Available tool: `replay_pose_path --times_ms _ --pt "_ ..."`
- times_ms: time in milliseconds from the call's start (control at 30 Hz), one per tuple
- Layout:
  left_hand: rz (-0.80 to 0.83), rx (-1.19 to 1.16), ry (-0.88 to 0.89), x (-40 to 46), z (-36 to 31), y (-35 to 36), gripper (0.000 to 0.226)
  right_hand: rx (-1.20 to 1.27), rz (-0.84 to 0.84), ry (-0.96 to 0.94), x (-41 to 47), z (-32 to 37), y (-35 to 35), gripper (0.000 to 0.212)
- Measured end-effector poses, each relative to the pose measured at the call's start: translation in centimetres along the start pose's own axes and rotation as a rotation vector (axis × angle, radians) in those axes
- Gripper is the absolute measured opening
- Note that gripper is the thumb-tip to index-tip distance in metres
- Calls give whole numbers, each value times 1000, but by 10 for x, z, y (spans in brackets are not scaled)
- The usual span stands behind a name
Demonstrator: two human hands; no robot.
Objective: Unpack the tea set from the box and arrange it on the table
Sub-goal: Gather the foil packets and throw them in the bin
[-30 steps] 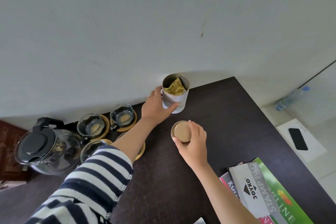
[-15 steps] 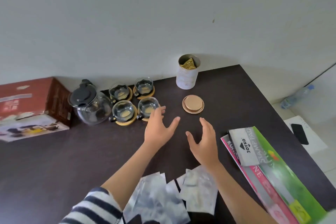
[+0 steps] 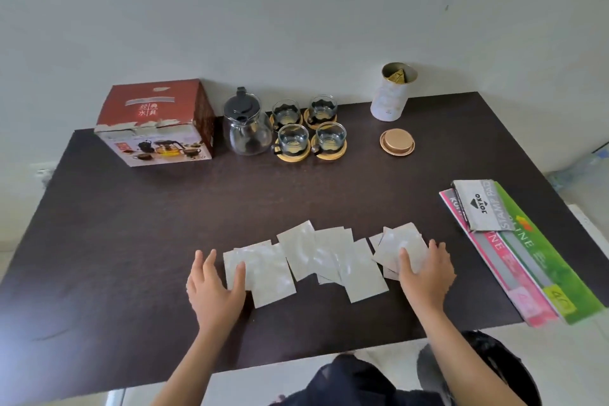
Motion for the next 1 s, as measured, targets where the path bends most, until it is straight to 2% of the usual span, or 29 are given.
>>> replay_pose_path --times_ms 167,300,367,433,600,700,767,867,933,1000 --pt "176 12 5 -20 -3 22 83 69 61 0 -34 27 19 73" --pt "361 -269 135 -47 -46 53 83 313 212 -156 -72 60 38 70" --pt "373 -343 201 -58 -63 59 82 389 233 -187 -79 63 36 72" --pt "341 -348 208 -59 -64 58 87 337 191 -166 -69 53 29 79" --pt "279 -167 206 -55 -54 64 108 -29 159 -175 -40 21 23 94" --pt "326 56 215 -65 -63 88 113 -97 171 -246 -49 37 34 87" --pt "350 173 259 -70 -72 105 111 -24 237 -287 -58 57 48 80" --pt "367 232 337 -70 -81 121 104 248 399 -351 -64 87 65 63" --pt "355 218 356 -68 -85 123 101 368 457 -337 -59 98 68 51" --pt "321 145 350 -64 -89 124 102 383 481 -347 -48 108 70 52"
Point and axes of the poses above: each hand's wrist, its own x-axis towards the middle knuckle, its own y-axis out of the palm, z = x × y, the point moved 6 cm from there along x, towards the middle knuckle
